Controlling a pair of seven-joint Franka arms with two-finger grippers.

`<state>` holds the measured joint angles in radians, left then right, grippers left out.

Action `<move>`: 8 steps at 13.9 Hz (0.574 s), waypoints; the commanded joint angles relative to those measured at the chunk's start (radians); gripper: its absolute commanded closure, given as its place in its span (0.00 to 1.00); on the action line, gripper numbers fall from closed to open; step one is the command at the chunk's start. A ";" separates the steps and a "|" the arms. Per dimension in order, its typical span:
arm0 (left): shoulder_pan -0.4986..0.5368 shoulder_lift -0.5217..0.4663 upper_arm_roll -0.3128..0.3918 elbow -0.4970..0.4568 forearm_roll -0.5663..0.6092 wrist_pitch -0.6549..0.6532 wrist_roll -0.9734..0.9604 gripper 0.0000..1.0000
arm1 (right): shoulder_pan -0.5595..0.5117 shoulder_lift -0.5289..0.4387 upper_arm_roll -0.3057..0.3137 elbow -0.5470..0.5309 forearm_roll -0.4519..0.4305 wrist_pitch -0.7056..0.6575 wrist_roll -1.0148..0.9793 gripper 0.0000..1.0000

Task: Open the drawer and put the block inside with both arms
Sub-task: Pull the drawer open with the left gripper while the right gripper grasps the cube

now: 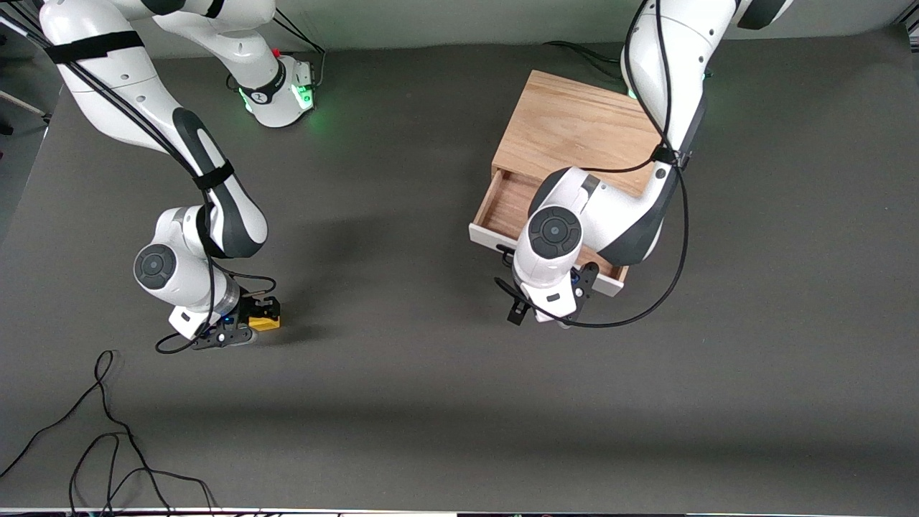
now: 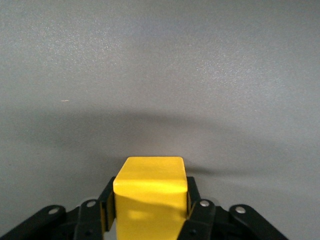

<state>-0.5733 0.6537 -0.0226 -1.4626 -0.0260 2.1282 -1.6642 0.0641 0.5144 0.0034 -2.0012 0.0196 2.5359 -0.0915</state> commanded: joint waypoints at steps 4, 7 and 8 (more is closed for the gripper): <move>-0.007 0.029 0.004 0.064 0.031 0.065 -0.016 0.00 | 0.005 -0.019 -0.005 0.125 -0.007 -0.141 -0.002 0.76; -0.008 0.029 0.016 0.080 0.031 0.079 -0.016 0.00 | 0.010 -0.022 0.003 0.290 -0.007 -0.372 0.021 0.76; -0.007 0.029 0.018 0.082 0.031 0.079 -0.016 0.00 | 0.014 -0.025 0.004 0.355 -0.007 -0.455 0.028 0.76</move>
<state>-0.5734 0.6623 -0.0199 -1.4307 -0.0128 2.1952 -1.6648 0.0665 0.4963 0.0055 -1.7612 0.0196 2.2201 -0.0887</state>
